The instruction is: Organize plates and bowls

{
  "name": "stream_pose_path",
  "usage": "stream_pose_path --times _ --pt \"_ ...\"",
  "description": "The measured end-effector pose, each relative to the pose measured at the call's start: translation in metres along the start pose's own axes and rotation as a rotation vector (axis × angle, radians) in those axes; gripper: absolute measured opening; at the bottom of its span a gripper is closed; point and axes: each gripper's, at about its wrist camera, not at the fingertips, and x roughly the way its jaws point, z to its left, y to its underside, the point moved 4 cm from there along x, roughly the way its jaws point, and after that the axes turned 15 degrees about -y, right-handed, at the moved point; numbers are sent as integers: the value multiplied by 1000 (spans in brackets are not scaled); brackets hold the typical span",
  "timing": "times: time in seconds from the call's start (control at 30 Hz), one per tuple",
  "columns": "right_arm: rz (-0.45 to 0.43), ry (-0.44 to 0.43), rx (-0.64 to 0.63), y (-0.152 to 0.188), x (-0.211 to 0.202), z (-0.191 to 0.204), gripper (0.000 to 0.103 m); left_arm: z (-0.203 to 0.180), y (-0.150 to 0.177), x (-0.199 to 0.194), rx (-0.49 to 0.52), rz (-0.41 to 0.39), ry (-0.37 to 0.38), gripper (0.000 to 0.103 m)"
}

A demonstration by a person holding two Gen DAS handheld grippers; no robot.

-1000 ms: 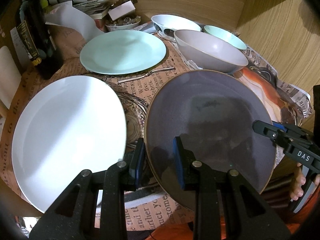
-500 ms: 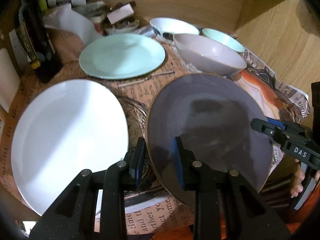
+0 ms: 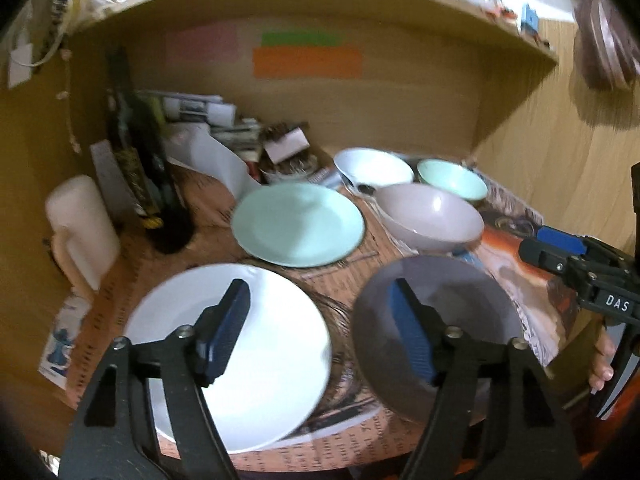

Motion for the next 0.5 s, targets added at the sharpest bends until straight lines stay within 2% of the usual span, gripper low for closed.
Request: stream_pose_path --times 0.1,0.17,0.3,0.5 --pt "-4 -20 -19 -7 9 13 82 18 -4 -4 -30 -19 -19 87" --pt "-1 -30 -31 -11 16 21 85 29 -5 -5 -43 -22 -33 90" --pt "24 -59 -41 -14 33 36 86 52 -1 0 -63 -6 -63 91" --pt "96 -102 -56 -14 66 56 86 91 15 22 -96 74 -114 92"
